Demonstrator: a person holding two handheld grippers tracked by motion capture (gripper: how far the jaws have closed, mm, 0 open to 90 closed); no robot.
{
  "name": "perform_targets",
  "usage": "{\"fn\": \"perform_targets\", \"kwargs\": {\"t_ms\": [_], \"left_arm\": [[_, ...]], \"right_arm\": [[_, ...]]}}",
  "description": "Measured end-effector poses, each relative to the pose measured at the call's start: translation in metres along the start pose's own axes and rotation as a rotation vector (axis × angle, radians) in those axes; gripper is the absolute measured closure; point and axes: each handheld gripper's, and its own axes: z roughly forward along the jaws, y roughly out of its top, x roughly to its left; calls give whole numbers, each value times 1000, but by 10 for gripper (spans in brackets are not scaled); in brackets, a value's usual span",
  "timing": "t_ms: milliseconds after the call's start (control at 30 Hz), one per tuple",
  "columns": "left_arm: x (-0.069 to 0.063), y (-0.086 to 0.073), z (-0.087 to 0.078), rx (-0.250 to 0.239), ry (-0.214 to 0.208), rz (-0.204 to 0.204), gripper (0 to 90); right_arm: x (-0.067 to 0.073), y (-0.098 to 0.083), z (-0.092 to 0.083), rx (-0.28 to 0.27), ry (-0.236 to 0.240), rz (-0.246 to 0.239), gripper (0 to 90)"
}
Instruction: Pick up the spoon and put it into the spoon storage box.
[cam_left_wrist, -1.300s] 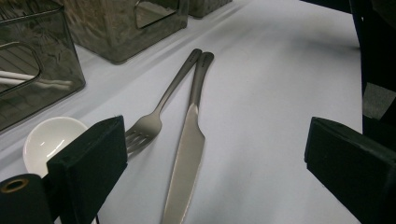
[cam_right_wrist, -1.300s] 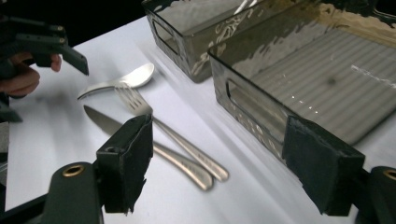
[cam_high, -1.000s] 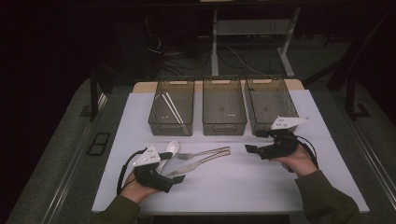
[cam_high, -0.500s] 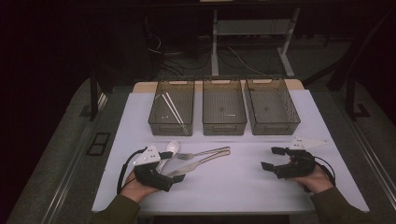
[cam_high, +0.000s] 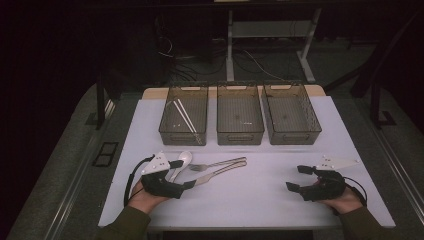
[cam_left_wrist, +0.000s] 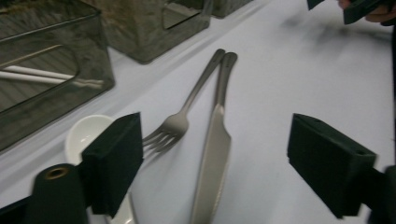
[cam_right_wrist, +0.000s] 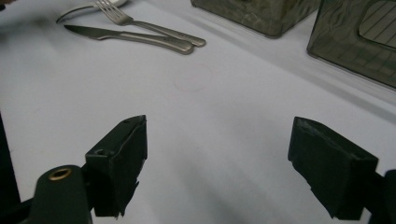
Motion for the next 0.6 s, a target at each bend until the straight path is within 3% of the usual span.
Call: {"fn": "perform_targets", "kwargs": {"t_ms": [167, 267, 600], "left_arm": [[8, -4, -9, 15, 23, -23, 444], [11, -7, -10, 50, 29, -40, 576], [16, -15, -7, 169, 21, -91, 877]], "right_arm": [[1, 0, 1, 6, -2, 1, 196], [0, 0, 2, 9, -3, -2, 196], [0, 1, 2, 7, -6, 1, 196]]}}
